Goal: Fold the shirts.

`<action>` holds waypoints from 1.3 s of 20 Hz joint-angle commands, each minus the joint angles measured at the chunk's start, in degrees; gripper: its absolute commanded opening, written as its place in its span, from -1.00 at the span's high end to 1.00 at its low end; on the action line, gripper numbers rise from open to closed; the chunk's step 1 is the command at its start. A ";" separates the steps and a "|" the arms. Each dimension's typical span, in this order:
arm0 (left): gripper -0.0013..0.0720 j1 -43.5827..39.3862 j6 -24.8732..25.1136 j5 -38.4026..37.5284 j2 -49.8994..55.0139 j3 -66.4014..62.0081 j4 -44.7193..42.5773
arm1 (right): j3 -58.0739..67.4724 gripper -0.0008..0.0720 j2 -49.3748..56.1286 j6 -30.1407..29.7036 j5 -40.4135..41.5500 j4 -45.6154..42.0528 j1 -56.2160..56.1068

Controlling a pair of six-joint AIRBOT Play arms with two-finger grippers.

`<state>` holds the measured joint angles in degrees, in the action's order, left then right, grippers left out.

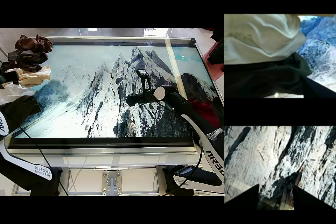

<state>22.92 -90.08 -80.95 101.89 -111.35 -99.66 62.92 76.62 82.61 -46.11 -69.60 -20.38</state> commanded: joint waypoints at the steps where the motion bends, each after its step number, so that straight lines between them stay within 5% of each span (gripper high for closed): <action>1: -1.00 2.75 1.44 -0.81 4.87 0.11 6.19 | -0.02 -0.39 0.04 1.99 0.61 -0.33 0.04; 11: -0.93 2.38 4.00 3.41 13.97 0.11 10.19 | -0.02 -0.39 0.04 9.18 2.69 -0.24 0.02; 12: -0.39 2.40 4.02 2.82 14.23 0.11 10.62 | -0.02 -0.39 0.04 9.20 3.37 0.04 0.02; 13: 0.58 2.40 4.22 2.38 14.27 0.11 11.69 | -0.02 -0.39 0.04 9.22 4.42 0.42 0.04; 14: 0.94 2.38 4.72 0.96 14.25 0.09 13.99 | 0.00 -0.39 0.04 9.20 5.49 0.37 0.02; 18: 0.95 1.97 8.66 -8.63 14.21 -0.70 32.74 | 0.00 -0.38 0.04 9.20 10.43 -0.92 0.07; 21: 0.95 -0.79 9.44 -15.39 13.86 -4.17 35.43 | 0.00 -0.39 0.04 9.14 9.94 -1.20 0.04; 26: 0.95 -13.25 12.87 -10.21 7.89 -4.48 50.18 | 0.11 -0.38 0.04 9.73 8.83 -9.99 0.20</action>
<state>16.21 -80.14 -92.40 112.46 -115.31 -59.66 62.92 76.62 91.79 -37.08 -73.95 -20.32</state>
